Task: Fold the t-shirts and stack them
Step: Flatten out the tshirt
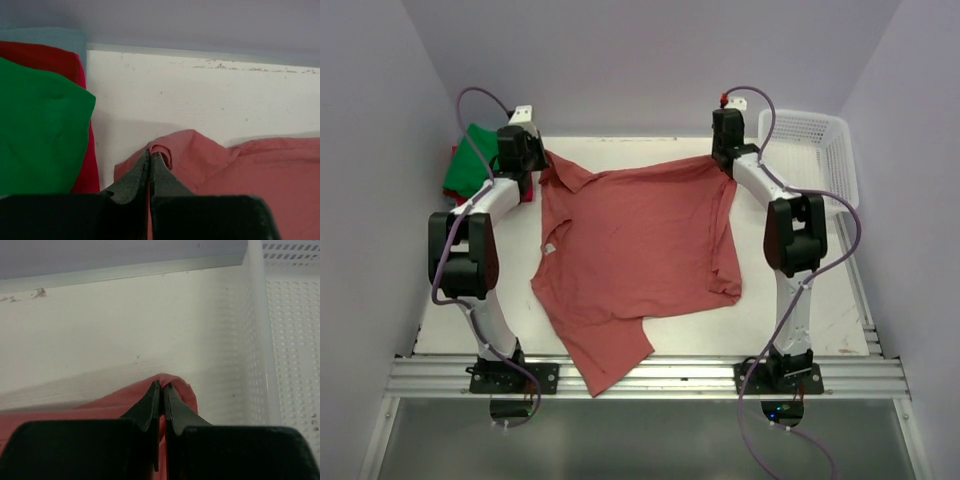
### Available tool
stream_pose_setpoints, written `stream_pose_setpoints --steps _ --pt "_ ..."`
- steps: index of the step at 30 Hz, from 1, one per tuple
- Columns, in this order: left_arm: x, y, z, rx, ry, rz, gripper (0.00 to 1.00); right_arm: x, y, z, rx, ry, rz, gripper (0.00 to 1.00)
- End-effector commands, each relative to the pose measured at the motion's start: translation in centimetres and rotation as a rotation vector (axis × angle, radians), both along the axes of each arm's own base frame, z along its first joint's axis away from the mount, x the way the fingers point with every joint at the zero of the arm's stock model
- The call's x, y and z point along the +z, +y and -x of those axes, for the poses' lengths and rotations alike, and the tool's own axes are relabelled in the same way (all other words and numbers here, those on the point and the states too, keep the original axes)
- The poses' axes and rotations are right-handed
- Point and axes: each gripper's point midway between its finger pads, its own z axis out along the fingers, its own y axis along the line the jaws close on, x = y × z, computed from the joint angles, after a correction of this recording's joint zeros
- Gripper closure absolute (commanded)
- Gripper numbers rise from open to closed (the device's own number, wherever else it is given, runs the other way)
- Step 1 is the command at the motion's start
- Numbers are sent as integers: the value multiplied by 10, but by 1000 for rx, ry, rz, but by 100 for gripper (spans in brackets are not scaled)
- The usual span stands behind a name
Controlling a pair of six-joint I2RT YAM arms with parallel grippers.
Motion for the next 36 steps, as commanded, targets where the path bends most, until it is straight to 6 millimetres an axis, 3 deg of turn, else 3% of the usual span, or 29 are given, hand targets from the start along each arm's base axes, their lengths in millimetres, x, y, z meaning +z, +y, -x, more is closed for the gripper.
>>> stream_pose_setpoints --steps 1,2,5,6,7,8,9,10,12,13,14,15,16,17,18,19,20,22,23,26,28,29,30,31,32,33,34,36 --pt "55 7 -32 37 -200 40 100 16 -11 -30 -111 -115 -24 100" --pt "55 8 -35 45 -205 40 100 14 -9 -35 -115 -121 -27 100" --pt "74 16 -39 101 -267 57 100 14 -12 -55 -157 -172 -25 85" --pt "85 19 -40 123 -305 70 100 24 -12 -64 -169 -233 -39 69" --pt "94 20 -40 131 -330 80 78 29 -9 -67 -143 -253 -34 51" --pt "111 23 -39 151 -375 97 55 44 -5 -73 -126 -309 -43 12" --pt "120 24 -38 161 -397 106 32 50 -4 -74 -113 -325 -49 4" --pt "129 25 -36 169 -418 113 0 74 -2 -71 -100 -374 -71 1" --pt "153 25 -30 171 -470 135 0 87 1 -63 -74 -444 -104 1" --pt "157 24 -28 166 -479 138 0 109 0 -56 -67 -489 -114 1" --pt "167 24 -24 165 -494 139 0 119 0 -51 -64 -512 -122 1" --pt "167 24 -21 167 -491 140 0 115 0 -45 -55 -517 -126 1" --pt "167 24 -19 168 -490 143 0 141 1 -35 -46 -562 -135 1" --pt "177 23 -12 164 -506 145 0 146 2 -28 -40 -575 -133 1" --pt "170 22 -6 163 -496 154 0 141 5 -20 -24 -575 -125 1" --pt "169 20 -1 155 -496 165 0 148 7 -12 -13 -586 -127 1" --pt "179 18 9 145 -518 182 0 154 11 3 4 -588 -125 1" --pt "161 11 23 142 -483 222 0 162 17 18 31 -593 -127 1" --pt "165 7 31 141 -485 246 0 161 22 25 47 -574 -124 1" --pt "136 -18 47 90 -364 337 16 153 38 62 107 -497 -122 1" --pt "129 -47 58 14 -306 353 29 132 43 79 136 -418 -151 1" --pt "112 -56 66 6 -241 342 33 110 41 89 141 -362 -151 1" --pt "105 -79 74 -37 -206 348 46 102 37 100 121 -319 -165 2" --pt "100 -90 82 -62 -180 361 53 93 33 106 103 -284 -162 7" --pt "82 -108 96 -120 -125 400 59 78 25 115 80 -221 -142 42" --pt "72 -123 105 -161 -100 423 68 73 19 118 46 -199 -145 85" --pt "64 -130 114 -179 -75 448 73 68 6 121 -29 -184 -114 100" --pt "36 -149 138 -246 -6 489 81 53 -4 120 -77 -121 -78 100"
